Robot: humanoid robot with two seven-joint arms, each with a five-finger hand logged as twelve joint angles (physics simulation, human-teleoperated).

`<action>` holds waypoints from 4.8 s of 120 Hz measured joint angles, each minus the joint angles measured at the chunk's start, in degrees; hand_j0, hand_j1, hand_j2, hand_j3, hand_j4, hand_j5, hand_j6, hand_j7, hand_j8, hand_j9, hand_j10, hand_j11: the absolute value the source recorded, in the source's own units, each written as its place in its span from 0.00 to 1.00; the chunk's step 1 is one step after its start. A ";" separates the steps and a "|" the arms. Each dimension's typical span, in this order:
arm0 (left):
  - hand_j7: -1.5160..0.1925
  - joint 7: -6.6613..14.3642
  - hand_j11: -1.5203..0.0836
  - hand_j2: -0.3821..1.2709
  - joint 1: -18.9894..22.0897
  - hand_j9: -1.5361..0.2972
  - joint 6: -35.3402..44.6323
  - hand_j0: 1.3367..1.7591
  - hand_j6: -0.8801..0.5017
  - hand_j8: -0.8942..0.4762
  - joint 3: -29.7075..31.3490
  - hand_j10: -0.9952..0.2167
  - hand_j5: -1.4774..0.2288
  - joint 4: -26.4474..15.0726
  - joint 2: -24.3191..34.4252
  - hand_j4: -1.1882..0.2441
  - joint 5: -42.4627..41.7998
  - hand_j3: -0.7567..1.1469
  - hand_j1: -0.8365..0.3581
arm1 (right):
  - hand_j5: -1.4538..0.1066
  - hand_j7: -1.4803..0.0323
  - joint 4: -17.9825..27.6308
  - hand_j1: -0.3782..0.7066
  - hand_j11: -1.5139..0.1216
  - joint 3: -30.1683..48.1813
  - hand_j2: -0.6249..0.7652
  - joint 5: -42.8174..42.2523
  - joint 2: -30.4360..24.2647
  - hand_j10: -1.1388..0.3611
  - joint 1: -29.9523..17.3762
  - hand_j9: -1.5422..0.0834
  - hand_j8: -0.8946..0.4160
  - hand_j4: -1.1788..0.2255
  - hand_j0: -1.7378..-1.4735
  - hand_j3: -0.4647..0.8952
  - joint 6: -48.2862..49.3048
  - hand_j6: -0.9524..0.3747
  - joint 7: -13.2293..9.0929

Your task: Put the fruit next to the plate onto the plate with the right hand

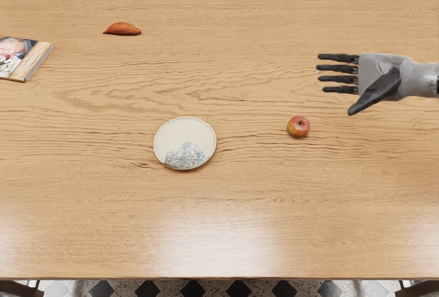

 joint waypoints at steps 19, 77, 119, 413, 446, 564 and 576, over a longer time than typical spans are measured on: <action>0.88 0.00 0.94 0.23 0.00 0.83 0.00 0.76 0.63 0.64 0.00 0.81 0.86 0.00 0.00 0.82 0.00 0.40 0.98 | 0.93 0.98 0.94 0.03 0.93 0.26 0.45 -5.34 0.58 0.76 1.98 0.95 0.68 0.84 0.30 0.34 0.00 0.72 -1.63; 0.88 0.00 0.94 0.23 0.00 0.83 0.00 0.76 0.63 0.64 0.00 0.81 0.86 0.00 0.00 0.82 0.01 0.40 0.98 | 0.90 0.95 17.13 0.07 0.90 -5.25 0.44 -66.08 12.40 0.73 3.19 0.92 0.65 0.81 0.30 0.34 -13.93 0.69 -2.29; 0.88 0.00 0.94 0.23 0.00 0.83 0.00 0.76 0.63 0.64 0.00 0.81 0.86 0.00 0.00 0.82 0.01 0.40 0.98 | 0.77 0.81 17.02 0.24 0.77 -10.18 0.42 -72.05 15.26 0.63 -1.68 0.79 0.53 0.70 0.30 0.34 -28.00 0.57 -2.29; 0.88 0.00 0.94 0.23 0.00 0.83 0.00 0.76 0.63 0.64 0.00 0.81 0.86 0.00 0.00 0.82 0.01 0.40 0.98 | 0.39 0.44 24.00 0.61 0.43 -11.64 0.62 -70.34 24.43 0.43 -2.58 0.45 0.38 0.40 0.30 0.34 -36.15 0.25 -2.30; 0.88 0.00 0.94 0.23 0.00 0.83 0.00 0.76 0.63 0.64 0.00 0.81 0.86 0.00 0.00 0.82 0.01 0.40 0.98 | 0.39 0.43 23.96 0.60 0.43 -11.63 0.61 -70.41 27.85 0.43 -2.12 0.45 0.37 0.40 0.31 0.34 -36.34 0.25 -2.30; 0.88 0.00 0.94 0.23 0.00 0.83 0.00 0.76 0.63 0.64 0.00 0.81 0.86 0.00 0.00 0.82 0.00 0.40 0.98 | 0.40 0.43 19.03 0.60 0.42 -13.77 0.60 -71.32 40.20 0.43 -2.58 0.45 0.37 0.39 0.31 0.34 -38.67 0.25 -2.31; 0.88 0.00 0.94 0.23 0.00 0.83 0.00 0.76 0.63 0.64 0.00 0.81 0.86 0.00 0.00 0.82 0.01 0.40 0.98 | 0.40 0.44 18.92 0.60 0.43 -14.21 0.60 -71.34 40.56 0.43 -2.62 0.45 0.37 0.40 0.31 0.34 -38.68 0.25 -2.30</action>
